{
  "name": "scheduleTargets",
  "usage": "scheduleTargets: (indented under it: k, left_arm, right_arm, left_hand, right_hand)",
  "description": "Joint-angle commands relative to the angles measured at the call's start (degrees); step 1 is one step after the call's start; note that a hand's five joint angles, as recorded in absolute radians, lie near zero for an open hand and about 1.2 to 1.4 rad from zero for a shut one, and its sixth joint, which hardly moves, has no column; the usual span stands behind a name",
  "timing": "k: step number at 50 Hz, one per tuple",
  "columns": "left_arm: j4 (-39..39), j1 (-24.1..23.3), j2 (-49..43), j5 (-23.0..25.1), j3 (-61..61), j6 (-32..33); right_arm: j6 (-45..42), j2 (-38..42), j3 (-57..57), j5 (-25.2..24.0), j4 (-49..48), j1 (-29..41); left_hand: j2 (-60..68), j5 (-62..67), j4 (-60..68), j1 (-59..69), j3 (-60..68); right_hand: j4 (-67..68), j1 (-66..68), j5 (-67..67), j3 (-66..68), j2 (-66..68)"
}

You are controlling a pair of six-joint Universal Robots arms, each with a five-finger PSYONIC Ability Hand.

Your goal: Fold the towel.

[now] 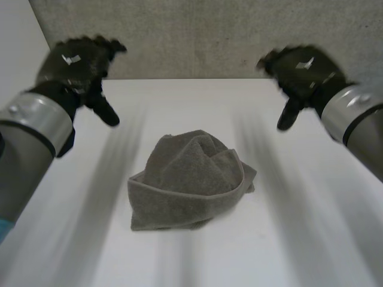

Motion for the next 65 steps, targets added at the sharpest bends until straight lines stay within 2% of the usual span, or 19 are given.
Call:
scheduleTargets:
  k: [1, 6, 12, 22, 25, 27, 28, 29, 30, 31, 34, 37, 40, 42, 43, 44, 47, 55, 65]
  left_arm:
    - [-1.73, 0.76, 0.07, 9.69, -10.26, 14.28]
    - [-1.56, 3.21, -0.89, 14.35, -16.60, 20.89]
    - [-0.50, 4.71, -6.07, 19.02, -19.95, 23.10]
    - [1.07, 4.80, -12.93, 18.94, -20.13, 23.37]
    - [4.24, 4.80, -14.25, 18.67, -20.13, 23.37]
    - [8.35, 4.72, -15.04, 18.67, -20.22, 23.37]
    - [8.37, 4.71, -15.05, 18.67, -20.22, 23.37]
    - [10.46, 4.71, -15.31, 18.67, -20.13, 23.37]
    - [10.48, 4.71, -15.31, 18.67, -20.13, 23.37]
    - [12.75, 4.71, -15.48, 18.59, -19.96, 23.37]
    - [17.60, 4.54, -15.48, 18.23, -18.37, 23.63]
    - [22.96, 3.57, -14.78, 15.77, -12.93, 24.78]
    - [28.59, 1.64, -12.94, 9.97, -4.31, 24.69]
    - [35.58, -0.55, -10.58, 2.46, 3.56, 23.73]
    - [35.62, -0.56, -10.56, 2.41, 3.60, 23.72]
    - [40.06, -1.34, -9.61, -1.42, 6.30, 22.50]
    - [47.71, -2.40, -8.02, -6.97, 8.08, 18.56]
    - [46.43, -3.46, -6.96, -6.99, -3.05, 17.30]
    - [46.17, -1.88, -12.14, -7.08, -21.19, 18.01]
  right_arm:
    - [-18.66, 1.65, 4.64, -10.08, 11.22, -0.06]
    - [-19.13, 3.22, 9.20, -13.15, 7.74, 0.03]
    - [-19.74, 6.91, 16.06, -17.56, -2.10, -0.33]
    - [-19.39, 14.22, 17.83, -18.00, -9.07, 0.47]
    - [-19.04, 16.24, 17.13, -17.56, -11.88, 0.47]
    - [-18.86, 16.94, 16.69, -17.39, -13.55, 0.47]
    - [-18.34, 17.55, 16.08, -17.04, -15.46, 0.64]
    - [-17.03, 17.82, 15.38, -16.69, -16.79, 0.73]
    - [-17.02, 17.82, 15.37, -16.68, -16.80, 0.73]
    - [-15.28, 17.99, 14.59, -16.33, -17.93, 0.90]
    - [-11.06, 18.00, 10.48, -14.93, -20.04, 1.25]
    - [-7.80, 15.99, 1.88, -10.56, -21.89, 1.61]
    - [-5.94, 13.34, -2.74, -7.10, -23.48, 1.61]
    - [-3.13, 10.35, -6.16, -3.76, -27.26, 1.70]
    - [1.13, 7.39, -8.43, -0.80, -33.79, 1.61]
    - [5.35, 5.27, -9.06, 0.88, -38.90, 1.43]
    - [8.21, 3.76, -8.98, 0.98, -41.23, 0.99]
    - [9.53, 3.23, -3.70, -2.09, -32.27, 1.43]
    - [-2.58, 7.80, 10.52, -6.75, -22.44, 1.52]
  left_hand:
    - [5.57, 5.55, 5.69, 5.55, 5.66]
    - [7.26, 7.23, 7.37, 7.24, 7.35]
    - [7.59, 7.56, 7.71, 7.57, 7.68]
    - [12.30, 12.27, 12.41, 12.27, 12.38]
    - [25.59, 25.57, 25.71, 25.57, 25.68]
    - [51.71, 51.68, 51.83, 51.69, 51.80]
    - [51.84, 51.81, 51.95, 51.81, 51.92]
    - [61.99, 61.97, 62.11, 61.97, 62.08]
    - [62.10, 62.07, 62.21, 62.07, 62.18]
    - [65.57, 65.54, 65.69, 65.55, 65.66]
    - [65.61, 65.58, 65.72, 65.58, 65.69]
    - [65.61, 65.58, 65.72, 65.58, 65.69]
    - [65.61, 65.58, 65.72, 65.58, 65.69]
    - [65.61, 65.58, 65.72, 65.58, 65.69]
    - [65.61, 65.58, 65.72, 65.58, 65.69]
    - [65.61, 65.58, 65.72, 65.58, 65.69]
    - [65.61, 65.58, 65.72, 65.58, 65.69]
    - [65.61, 65.58, 65.72, 65.58, 65.69]
    - [65.61, 65.58, 65.72, 65.58, 65.69]
  right_hand:
    - [-4.07, -2.21, -2.53, -3.28, -3.38]
    - [-1.34, 0.52, 0.20, -0.55, -0.65]
    - [-0.16, 1.69, 1.38, 0.63, 0.53]
    - [13.80, 15.66, 15.34, 14.60, 14.50]
    - [23.56, 25.42, 25.10, 24.36, 24.26]
    - [32.14, 34.00, 33.68, 32.93, 32.83]
    - [43.13, 44.99, 44.67, 43.93, 43.83]
    - [51.73, 53.59, 53.27, 52.53, 52.43]
    - [51.82, 53.68, 53.36, 52.62, 52.52]
    - [62.81, 64.67, 64.35, 63.61, 63.51]
    - [65.05, 66.91, 66.59, 65.85, 65.74]
    - [65.05, 66.91, 66.59, 65.85, 65.74]
    - [65.05, 66.91, 66.59, 65.85, 65.74]
    - [65.05, 66.91, 66.59, 65.85, 65.74]
    - [65.05, 66.91, 66.59, 65.85, 65.74]
    - [65.05, 66.91, 66.59, 65.85, 65.74]
    - [65.05, 66.91, 66.59, 65.85, 65.74]
    - [65.05, 66.91, 66.59, 65.85, 65.74]
    - [65.05, 66.91, 66.59, 65.85, 65.74]
